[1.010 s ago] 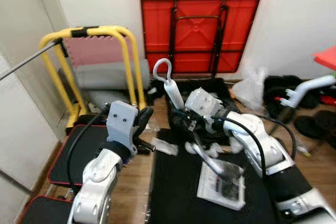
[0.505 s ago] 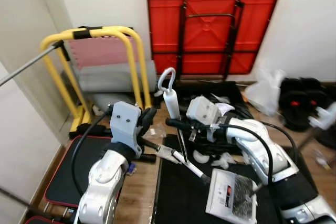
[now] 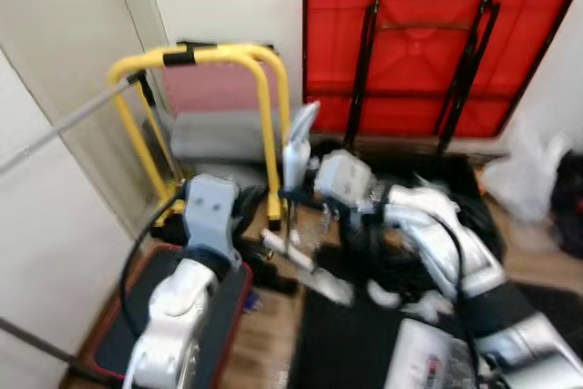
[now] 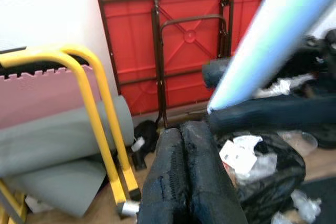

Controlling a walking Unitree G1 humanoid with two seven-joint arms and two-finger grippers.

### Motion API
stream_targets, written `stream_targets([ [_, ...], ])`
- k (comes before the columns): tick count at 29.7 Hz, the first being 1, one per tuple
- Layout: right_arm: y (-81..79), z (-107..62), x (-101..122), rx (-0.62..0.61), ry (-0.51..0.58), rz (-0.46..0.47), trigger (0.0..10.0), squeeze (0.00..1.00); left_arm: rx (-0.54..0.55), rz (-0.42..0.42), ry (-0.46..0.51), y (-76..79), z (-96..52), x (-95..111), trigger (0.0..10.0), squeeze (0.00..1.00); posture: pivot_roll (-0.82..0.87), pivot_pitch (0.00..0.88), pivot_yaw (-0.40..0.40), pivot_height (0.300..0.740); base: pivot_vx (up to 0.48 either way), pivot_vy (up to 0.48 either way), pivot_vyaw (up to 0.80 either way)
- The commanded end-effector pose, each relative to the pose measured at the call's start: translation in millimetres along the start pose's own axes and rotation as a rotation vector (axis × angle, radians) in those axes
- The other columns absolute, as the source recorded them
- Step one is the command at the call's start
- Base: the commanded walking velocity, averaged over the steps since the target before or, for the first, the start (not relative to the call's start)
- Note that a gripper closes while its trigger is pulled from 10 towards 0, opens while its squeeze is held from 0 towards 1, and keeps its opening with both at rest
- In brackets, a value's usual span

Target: Sweep floor

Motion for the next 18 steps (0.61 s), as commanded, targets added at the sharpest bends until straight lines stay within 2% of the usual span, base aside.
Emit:
stream_targets([
  [1, 13.5, 0.3, 14.4, -0.059, 0.051, -0.098, 10.0, 0.0, -0.004, 0.001, -0.044, -2.3, -8.1, -7.3, 10.0, 0.0, -0.06, 0.085, -0.02, 0.74, 0.0, 0.0, 0.0],
  [4, 35.2, 0.0, 16.6, -0.154, 0.103, -0.094, 10.0, 0.0, -0.013, -0.006, -0.051, -0.5, -15.2, -4.7, 10.0, 0.0, -0.05, 0.121, -0.015, 0.74, 0.0, 0.0, 0.0],
  [6, 38.4, 0.0, 16.8, -0.161, 0.115, -0.084, 10.0, 0.0, -0.013, -0.007, -0.052, -0.4, -17.2, -3.6, 10.0, 0.0, -0.04, 0.126, -0.014, 0.74, 0.0, 0.0, 0.0],
  [8, 48.5, 0.8, 16.3, -0.178, 0.143, -0.066, 10.0, 0.0, 0.0, 0.003, -0.064, -2.8, -23.9, -1.1, 10.0, 0.0, -0.02, 0.16, -0.005, 0.74, 0.0, 0.0, 0.0],
  [12, 53.9, 0.6, 16.8, -0.189, 0.156, -0.088, 10.0, 0.0, 0.017, 0.014, -0.076, -6.3, -27.7, -0.9, 10.0, 0.0, -0.01, 0.179, 0.001, 0.74, 0.0, 0.0, 0.0],
  [15, 61.1, 0.3, 20.1, -0.2, 0.188, -0.113, 10.0, 0.0, 0.048, 0.025, -0.102, -13.4, -37.2, -0.5, 10.0, 0.0, 0.01, 0.208, 0.017, 0.74, 0.0, 0.0, 0.0],
  [18, 60.9, 1.2, 22.4, -0.192, 0.208, -0.112, 10.0, 0.0, 0.06, 0.024, -0.111, -16.1, -41.1, 0.1, 10.0, 0.0, 0.02, 0.221, 0.027, 0.74, 0.0, 0.0, 0.0],
])
Point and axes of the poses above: a point about 5 cm out from each wrist's last joint towards the gripper, its own z axis pointing out of the wrist towards the gripper, its own x axis along the axis of the wrist's last joint, y = z × x, the point moved 4 cm from there along z, pointing out of the wrist towards the gripper, and after that the axes turned 13 degrees about z, right-handed, at the moved point
